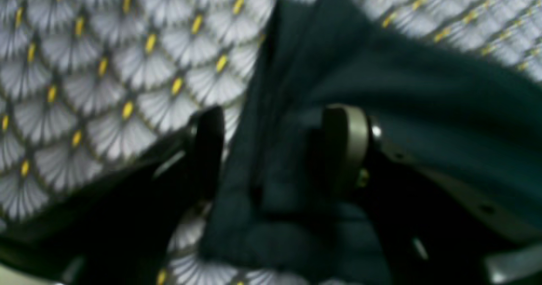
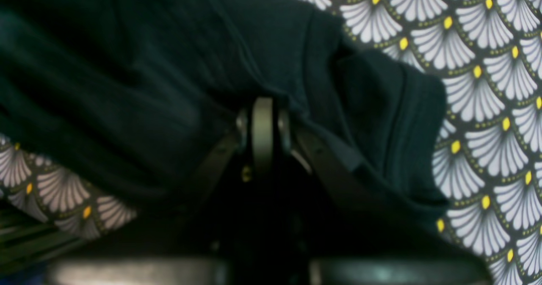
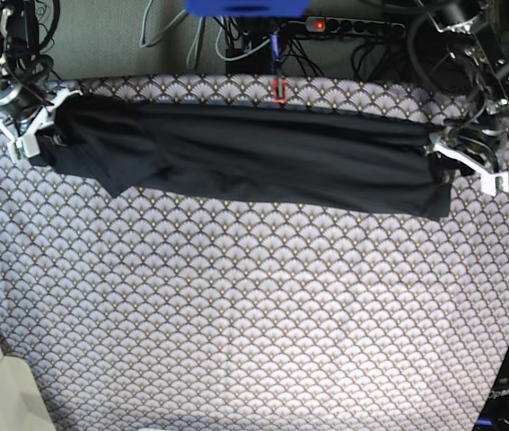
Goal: Fold the T-shirt properly
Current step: 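Hold the folded strip with both grippers and straighten it, then lift the strip end with the left gripper and fold it toward the right gripper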
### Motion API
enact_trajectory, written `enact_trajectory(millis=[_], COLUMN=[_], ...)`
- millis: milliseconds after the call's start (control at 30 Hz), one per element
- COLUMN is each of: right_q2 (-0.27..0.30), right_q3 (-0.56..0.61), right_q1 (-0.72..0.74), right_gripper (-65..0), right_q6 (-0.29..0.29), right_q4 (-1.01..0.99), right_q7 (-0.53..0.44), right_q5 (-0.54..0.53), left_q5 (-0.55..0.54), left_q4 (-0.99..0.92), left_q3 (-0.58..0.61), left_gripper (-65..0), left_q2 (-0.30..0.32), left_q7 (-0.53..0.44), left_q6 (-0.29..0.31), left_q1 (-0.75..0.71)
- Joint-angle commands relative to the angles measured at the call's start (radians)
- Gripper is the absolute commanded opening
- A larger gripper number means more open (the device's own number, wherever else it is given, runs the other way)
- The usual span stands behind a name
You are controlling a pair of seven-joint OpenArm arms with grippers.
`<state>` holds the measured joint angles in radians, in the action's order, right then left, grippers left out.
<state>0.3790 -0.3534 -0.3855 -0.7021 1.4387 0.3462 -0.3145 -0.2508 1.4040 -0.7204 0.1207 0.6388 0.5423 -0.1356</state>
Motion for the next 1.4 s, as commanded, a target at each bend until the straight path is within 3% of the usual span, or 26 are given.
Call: enact_trajectory(millis=[0, 467, 533, 667, 833, 1000, 1167, 1267, 1367], right_q2=[0.016, 0.015, 0.015, 0.015, 0.015, 0.016, 0.016, 0.016, 0.016], right_q3=[0.0, -0.002, -0.002, -0.002, -0.002, -0.002, -0.002, -0.002, -0.002], right_q1=[-0.003, -0.003, -0.003, -0.003, -0.003, -0.003, -0.003, -0.003, -0.003], right_gripper=[-65.0, -65.0, -65.0, -65.0, -65.0, -65.0, -65.0, -65.0, -65.0], right_q6=[0.004, 0.004, 0.004, 0.004, 0.004, 0.004, 0.004, 0.004, 0.004], right_q4=[0.003, 0.003, 0.003, 0.003, 0.003, 0.003, 0.003, 0.003, 0.003], right_q7=[0.024, 0.029, 0.029, 0.029, 0.03, 0.03, 0.03, 0.03, 0.03], right_q5=[0.018, 0.019, 0.019, 0.019, 0.019, 0.019, 0.019, 0.019, 0.019], left_q5=[-0.017, -0.017, -0.023, -0.017, -0.017, -0.015, -0.015, 0.04, 0.117], left_q4=[0.002, -0.079, -0.078, -0.075, -0.033, 0.16, 0.387, 0.499, 0.576], left_q3=[-0.005, -0.003, 0.002, -0.001, 0.005, 0.022, 0.12, 0.2, 0.318], left_gripper=[-29.2, -30.3, -37.3, -65.0, -65.0, -65.0, -65.0, -65.0, -65.0], left_q2=[0.015, 0.009, 0.006, -0.006, -0.013, -0.062, -0.082, -0.106, -0.129], left_q7=[-0.024, -0.024, -0.024, -0.012, -0.012, -0.01, -0.007, 0.069, 0.137], left_q6=[0.002, 0.006, 0.009, 0.009, 0.006, 0.002, -0.001, -0.055, -0.069], left_q1=[0.012, 0.041, 0.034, 0.032, 0.009, -0.023, -0.065, -0.072, -0.075])
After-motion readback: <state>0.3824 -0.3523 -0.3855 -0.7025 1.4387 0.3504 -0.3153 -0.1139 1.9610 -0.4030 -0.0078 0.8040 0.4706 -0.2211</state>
